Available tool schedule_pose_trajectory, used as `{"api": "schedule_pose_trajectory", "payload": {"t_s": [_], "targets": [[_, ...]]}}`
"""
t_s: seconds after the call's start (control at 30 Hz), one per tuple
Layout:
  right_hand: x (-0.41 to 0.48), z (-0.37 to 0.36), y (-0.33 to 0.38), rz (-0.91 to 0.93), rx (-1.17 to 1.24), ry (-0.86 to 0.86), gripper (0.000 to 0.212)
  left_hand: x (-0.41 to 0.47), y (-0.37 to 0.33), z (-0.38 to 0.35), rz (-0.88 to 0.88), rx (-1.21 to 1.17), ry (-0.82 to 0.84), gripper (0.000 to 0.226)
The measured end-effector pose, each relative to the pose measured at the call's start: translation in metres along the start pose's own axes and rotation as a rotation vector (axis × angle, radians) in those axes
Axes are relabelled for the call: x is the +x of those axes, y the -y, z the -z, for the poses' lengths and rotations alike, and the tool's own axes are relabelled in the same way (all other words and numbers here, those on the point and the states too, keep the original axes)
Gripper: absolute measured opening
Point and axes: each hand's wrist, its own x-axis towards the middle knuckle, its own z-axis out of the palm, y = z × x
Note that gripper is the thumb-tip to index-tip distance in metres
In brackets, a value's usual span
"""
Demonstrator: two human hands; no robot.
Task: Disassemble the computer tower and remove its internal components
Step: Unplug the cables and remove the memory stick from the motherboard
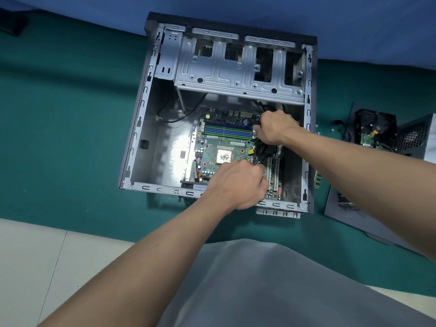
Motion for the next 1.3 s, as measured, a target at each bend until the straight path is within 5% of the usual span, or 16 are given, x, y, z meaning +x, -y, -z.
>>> {"api": "schedule_pose_trajectory", "payload": {"t_s": [0.07, 0.27, 0.43, 0.53, 0.67, 0.83, 1.03, 1.17, 1.3], "targets": [[0.000, -0.001, -0.001, -0.016, -0.048, -0.016, 0.032, 0.000, 0.000, 0.000, -0.002, -0.002, -0.003, 0.028], [-0.002, 0.000, -0.003, 0.009, 0.001, 0.015, 0.003, 0.000, 0.000, -0.001, 0.007, 0.003, -0.009, 0.029], [-0.003, 0.004, 0.001, 0.021, -0.095, 0.075, 0.032, 0.000, 0.000, 0.000, 0.005, -0.009, -0.005, 0.029], [-0.005, 0.003, 0.000, 0.022, -0.077, 0.024, 0.012, 0.000, 0.000, 0.000, 0.013, -0.010, 0.002, 0.030], [-0.007, 0.003, 0.000, 0.009, 0.001, -0.020, 0.023, 0.000, -0.001, 0.001, 0.019, -0.013, 0.007, 0.028], [-0.011, 0.012, 0.002, 0.029, 0.071, -0.042, 0.006, 0.000, -0.001, 0.002, 0.028, -0.008, 0.014, 0.029], [-0.038, 0.036, -0.008, 0.090, 0.120, -0.035, 0.008, 0.000, 0.000, 0.001, 0.081, -0.099, -0.091, 0.020], [-0.061, 0.048, -0.022, 0.121, 0.288, -0.139, 0.015, 0.000, 0.000, -0.001, 0.130, -0.102, -0.097, 0.020], [-0.074, 0.043, -0.031, 0.092, 0.614, -0.483, 0.023, 0.002, 0.002, 0.001, 0.220, -0.152, -0.027, 0.021]]}}
